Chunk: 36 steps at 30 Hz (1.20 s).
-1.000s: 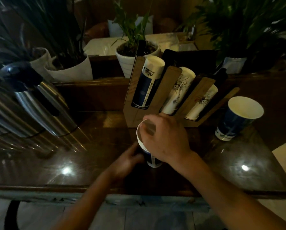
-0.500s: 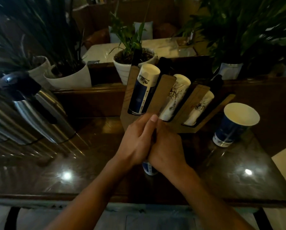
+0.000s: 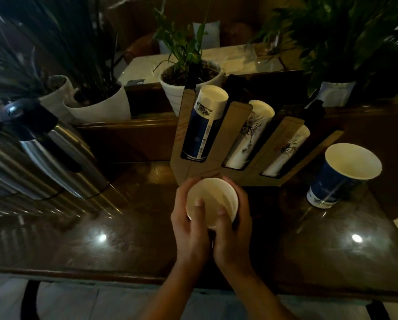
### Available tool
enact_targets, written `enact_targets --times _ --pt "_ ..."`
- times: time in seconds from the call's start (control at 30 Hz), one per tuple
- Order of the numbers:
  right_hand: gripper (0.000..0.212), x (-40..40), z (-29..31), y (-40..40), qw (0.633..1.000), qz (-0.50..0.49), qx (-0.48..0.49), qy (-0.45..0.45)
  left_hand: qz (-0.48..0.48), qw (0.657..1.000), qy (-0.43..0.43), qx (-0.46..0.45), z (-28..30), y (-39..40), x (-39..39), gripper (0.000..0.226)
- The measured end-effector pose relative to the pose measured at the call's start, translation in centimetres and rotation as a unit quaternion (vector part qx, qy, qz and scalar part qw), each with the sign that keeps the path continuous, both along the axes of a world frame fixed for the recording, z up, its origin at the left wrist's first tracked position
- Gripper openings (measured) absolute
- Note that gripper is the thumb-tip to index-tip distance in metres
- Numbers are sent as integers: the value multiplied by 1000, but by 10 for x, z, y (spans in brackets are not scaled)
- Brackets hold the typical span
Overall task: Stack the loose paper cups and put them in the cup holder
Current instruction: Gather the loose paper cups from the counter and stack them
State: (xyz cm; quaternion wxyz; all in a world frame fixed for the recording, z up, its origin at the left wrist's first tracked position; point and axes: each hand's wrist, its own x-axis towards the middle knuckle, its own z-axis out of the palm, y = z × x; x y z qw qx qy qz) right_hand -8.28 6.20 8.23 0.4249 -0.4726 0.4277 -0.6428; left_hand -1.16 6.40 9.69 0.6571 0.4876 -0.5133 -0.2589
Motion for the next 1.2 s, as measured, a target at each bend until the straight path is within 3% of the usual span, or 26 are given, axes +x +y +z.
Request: enact_targets --times 0.27,0.6,0.67,0.83,0.97,1.07,1.2 --pt "14 -11 14 -12 990 51 98 -89 -5 994 107 -1 -6 -10 -6 44" --pt "15 -29 27 -35 959 131 230 -103 11 997 75 -14 -12 -13 -6 41" --pt "14 -32 30 -38 958 138 240 -73 -4 998 63 -10 -16 -10 -4 39" --pt "19 -38 39 -43 971 136 163 105 -75 997 29 -4 -27 -6 2 76" --pt "22 -47 46 -53 950 161 95 250 -97 995 -21 1 -40 -12 9 93" --pt "21 -52 53 -60 932 161 41 323 -99 991 -38 87 -62 -10 10 106" --pt "21 -52 66 -68 891 167 51 418 -104 978 -2 182 -87 -7 5 103"
